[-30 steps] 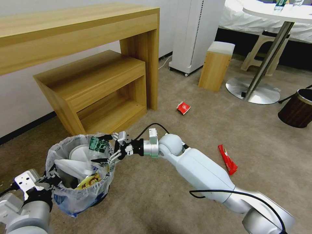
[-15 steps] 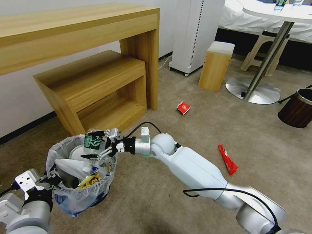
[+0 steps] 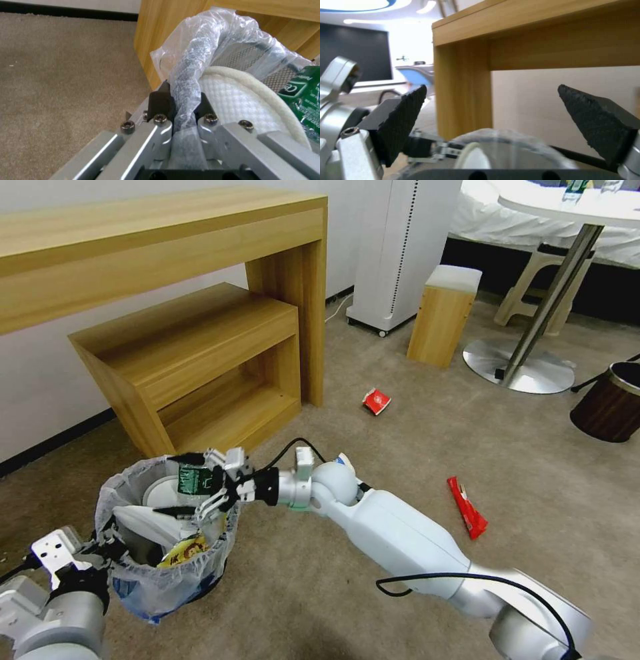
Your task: Pick up the trash bin and place the garbage on the floor into it.
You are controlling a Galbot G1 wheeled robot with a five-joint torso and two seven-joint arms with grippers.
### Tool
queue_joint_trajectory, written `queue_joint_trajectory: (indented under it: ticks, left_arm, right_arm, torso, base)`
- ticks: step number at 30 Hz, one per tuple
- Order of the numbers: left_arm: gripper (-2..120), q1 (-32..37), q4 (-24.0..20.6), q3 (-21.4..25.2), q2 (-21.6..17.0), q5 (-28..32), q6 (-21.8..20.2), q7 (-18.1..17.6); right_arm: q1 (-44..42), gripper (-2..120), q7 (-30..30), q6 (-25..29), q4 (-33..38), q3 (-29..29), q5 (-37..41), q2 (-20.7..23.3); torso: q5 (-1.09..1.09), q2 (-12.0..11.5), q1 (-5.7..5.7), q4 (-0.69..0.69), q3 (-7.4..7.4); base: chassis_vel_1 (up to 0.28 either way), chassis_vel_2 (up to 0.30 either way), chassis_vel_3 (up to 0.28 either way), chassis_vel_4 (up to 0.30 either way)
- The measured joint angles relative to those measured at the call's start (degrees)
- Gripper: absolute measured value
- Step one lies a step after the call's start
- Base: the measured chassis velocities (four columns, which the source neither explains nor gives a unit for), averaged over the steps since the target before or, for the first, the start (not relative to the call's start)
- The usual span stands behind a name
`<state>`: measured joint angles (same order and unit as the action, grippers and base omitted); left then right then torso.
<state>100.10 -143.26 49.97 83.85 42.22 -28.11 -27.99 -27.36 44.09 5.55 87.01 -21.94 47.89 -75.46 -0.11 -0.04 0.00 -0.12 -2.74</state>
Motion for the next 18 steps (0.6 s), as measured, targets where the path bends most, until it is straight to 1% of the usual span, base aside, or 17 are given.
queue_joint_trajectory:
  ticks: [3,5,6,7,10,17,18]
  left_arm:
    - [3,0.0,0.0,-0.1,0.0,0.0,0.0,0.0]
    - [3,0.0,0.0,-0.2,0.0,-0.1,0.0,0.0]
    - [3,0.0,0.0,-0.5,0.0,-0.3,0.0,0.0]
    - [3,0.0,0.0,-0.7,0.1,-0.5,0.0,0.0]
    - [3,0.0,0.0,-1.1,0.2,-0.9,-0.1,0.0]
    - [3,0.1,0.0,-1.1,0.1,-1.0,-0.2,0.0]
    - [3,0.2,0.0,-0.9,0.0,-0.9,-0.2,0.0]
  right_arm:
    - [-1.8,100,-4.4,-3.7,3.1,2.7,-1.2,2.9]
    - [-2.0,100,-4.9,-4.3,3.4,3.0,-1.3,3.3]
    - [-2.8,100,-6.0,-6.7,4.4,4.0,-1.3,4.2]
    - [-3.2,100,-6.3,-7.9,4.9,4.6,-1.2,4.6]
    - [-4.1,100,-6.4,-9.0,4.8,5.0,-1.1,4.7]
    - [-4.7,100,-6.3,-9.9,3.3,5.1,-0.8,3.5]
    - [-5.0,100,-6.3,-10.8,2.8,5.1,0.1,3.2]
  torso:
    - [0.0,0.0,0.0,0.0,0.0]
    - [0.0,0.0,0.0,0.0,0.0]
    - [0.0,0.0,0.0,-0.01,0.0]
    - [0.0,0.0,0.0,-0.01,0.0]
    - [0.01,0.0,0.0,-0.01,0.0]
    - [0.0,0.0,0.0,0.0,0.0]
    - [0.0,0.0,0.0,0.0,0.0]
  base:
    - [0.0,0.0,0.0,0.0]
    - [0.0,0.0,0.0,0.0]
    - [0.0,0.0,0.0,0.0]
    - [0.0,0.0,0.0,0.0]
    - [0.0,0.0,0.0,0.0]
    - [0.0,0.0,0.0,0.0]
    - [0.0,0.0,0.0,0.0]
